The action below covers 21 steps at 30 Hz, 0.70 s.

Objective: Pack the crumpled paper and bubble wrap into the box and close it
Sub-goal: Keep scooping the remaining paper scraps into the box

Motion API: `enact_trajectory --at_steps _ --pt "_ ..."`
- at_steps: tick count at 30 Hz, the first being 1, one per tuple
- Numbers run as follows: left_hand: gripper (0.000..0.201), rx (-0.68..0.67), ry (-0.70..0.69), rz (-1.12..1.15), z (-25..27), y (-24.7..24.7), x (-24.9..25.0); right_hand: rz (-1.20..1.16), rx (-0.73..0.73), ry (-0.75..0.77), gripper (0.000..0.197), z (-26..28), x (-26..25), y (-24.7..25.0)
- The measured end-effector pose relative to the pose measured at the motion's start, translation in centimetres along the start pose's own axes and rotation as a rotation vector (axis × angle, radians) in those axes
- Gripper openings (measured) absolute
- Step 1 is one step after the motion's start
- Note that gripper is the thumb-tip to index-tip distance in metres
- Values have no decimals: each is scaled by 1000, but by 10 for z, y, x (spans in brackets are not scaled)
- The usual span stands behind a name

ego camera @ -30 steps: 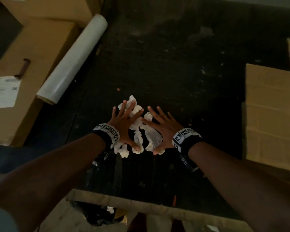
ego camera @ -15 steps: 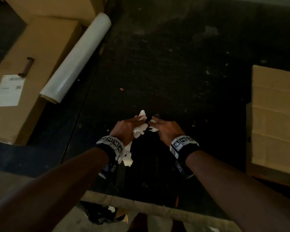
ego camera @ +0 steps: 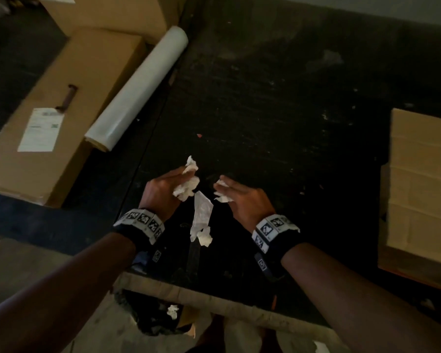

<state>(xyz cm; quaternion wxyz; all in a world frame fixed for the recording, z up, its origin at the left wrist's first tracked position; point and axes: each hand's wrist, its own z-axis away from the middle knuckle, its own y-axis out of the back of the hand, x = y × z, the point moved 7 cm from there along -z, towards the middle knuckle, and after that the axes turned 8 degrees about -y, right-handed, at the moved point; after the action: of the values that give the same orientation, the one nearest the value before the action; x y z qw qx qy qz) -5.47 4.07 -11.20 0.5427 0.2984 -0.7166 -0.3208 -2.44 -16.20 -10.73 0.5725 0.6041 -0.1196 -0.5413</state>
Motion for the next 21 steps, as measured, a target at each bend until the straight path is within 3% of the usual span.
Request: enact_trajectory --at_steps 4,7,10,13,16,21 --pt "64 3 120 9 53 11 -17 61 -42 193 60 4 -53 -47" --pt "63 19 147 55 87 12 -22 120 -82 288 53 6 -62 -85" --pt "63 -3 186 61 110 9 -25 246 -155 243 63 11 -52 -106" --pt "62 -14 176 87 124 8 -21 298 -98 252 64 16 -49 -104" --pt "66 -24 171 54 132 4 -17 357 -143 280 75 17 -44 -105" --pt "75 -81 124 -25 142 -5 -8 332 -170 328 79 12 -38 -105"
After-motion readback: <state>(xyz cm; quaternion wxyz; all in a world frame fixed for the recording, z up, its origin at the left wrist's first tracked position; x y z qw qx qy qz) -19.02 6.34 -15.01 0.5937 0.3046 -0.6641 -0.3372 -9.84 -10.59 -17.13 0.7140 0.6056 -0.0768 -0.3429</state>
